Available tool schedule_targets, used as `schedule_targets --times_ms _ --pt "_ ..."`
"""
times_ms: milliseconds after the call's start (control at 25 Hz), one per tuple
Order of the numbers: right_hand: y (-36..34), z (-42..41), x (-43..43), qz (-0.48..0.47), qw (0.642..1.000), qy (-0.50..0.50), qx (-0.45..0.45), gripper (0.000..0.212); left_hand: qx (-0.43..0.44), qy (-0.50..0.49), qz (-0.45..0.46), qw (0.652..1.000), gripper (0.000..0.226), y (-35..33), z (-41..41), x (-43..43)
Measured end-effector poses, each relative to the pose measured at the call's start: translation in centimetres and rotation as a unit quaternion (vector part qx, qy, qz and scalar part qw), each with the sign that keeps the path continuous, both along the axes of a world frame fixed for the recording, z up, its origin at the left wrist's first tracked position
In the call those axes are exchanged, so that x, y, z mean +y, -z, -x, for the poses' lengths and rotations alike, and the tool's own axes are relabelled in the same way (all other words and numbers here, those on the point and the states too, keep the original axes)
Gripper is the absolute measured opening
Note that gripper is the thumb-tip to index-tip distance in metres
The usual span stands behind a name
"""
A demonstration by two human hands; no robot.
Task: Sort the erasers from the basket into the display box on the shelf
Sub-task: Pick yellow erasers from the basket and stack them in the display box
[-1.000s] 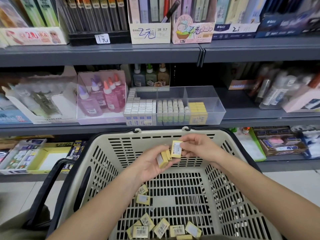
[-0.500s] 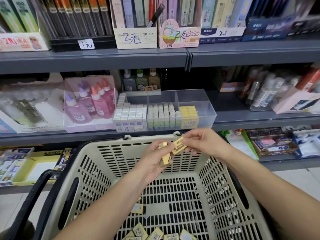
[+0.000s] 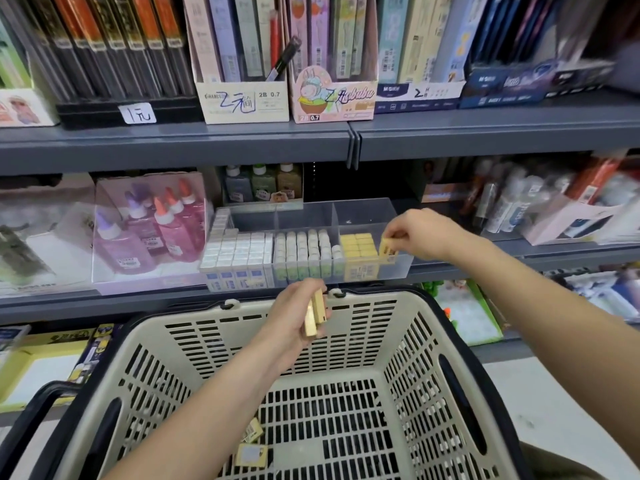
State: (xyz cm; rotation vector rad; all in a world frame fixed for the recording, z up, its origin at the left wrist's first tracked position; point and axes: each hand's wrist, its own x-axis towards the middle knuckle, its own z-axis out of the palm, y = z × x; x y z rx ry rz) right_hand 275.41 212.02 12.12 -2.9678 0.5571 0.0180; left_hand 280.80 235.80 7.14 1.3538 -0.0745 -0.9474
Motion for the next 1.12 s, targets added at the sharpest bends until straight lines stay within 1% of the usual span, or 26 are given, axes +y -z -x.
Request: schedule_targets --times_ms 80,160,400,560,640,760,800,840,920,1040,1120 --pt "0.9 -0.4 0.0 -0.049 0.998 -0.016 0.027 0.019 0.020 0.001 0.011 1.000 0.019 0.2 -0.1 0.2" --pt "1.3 -0.6 -0.1 -0.091 0.995 -0.010 0.046 0.022 0.030 0.005 0.020 0.999 0.021 0.3 -0.1 0.3" --pt "1.5 -0.6 -0.2 -0.114 0.991 -0.012 0.062 0.024 -0.003 0.018 -0.022 1.000 0.021 0.0 -0.1 -0.3" --pt "0.5 -0.7 0.0 -0.120 0.990 -0.022 0.065 0.022 -0.003 0.014 -0.013 1.000 0.021 -0.2 -0.1 -0.4" --pt "0.0 -0.9 0.2 -0.117 0.987 -0.035 0.105 0.023 0.003 0.011 -0.011 1.000 0.022 -0.2 -0.1 -0.3" --pt "-0.2 -1.2 0.3 -0.082 0.971 -0.061 0.216 0.029 0.012 0.007 -0.011 1.000 0.024 -0.1 0.1 -0.4" --pt "-0.1 -1.3 0.3 -0.070 0.968 -0.064 0.233 0.028 0.013 0.008 -0.011 1.000 0.024 -0.1 0.1 -0.5" --pt "0.1 -1.4 0.2 -0.059 0.969 -0.063 0.231 0.027 0.013 0.010 -0.009 1.000 0.025 -0.1 0.1 -0.5" --pt "0.4 -1.5 0.0 -0.053 0.979 -0.060 0.185 0.023 0.012 0.014 -0.009 1.000 0.025 0.0 0.2 -0.5" --pt "0.3 -1.1 -0.6 -0.111 0.987 -0.044 0.110 0.019 0.012 0.019 -0.013 1.000 0.025 0.2 0.0 -0.5" --pt "-0.4 -0.5 -1.1 -0.153 0.986 -0.032 0.057 0.011 0.008 0.024 -0.018 1.000 0.021 0.2 -0.2 -0.6"
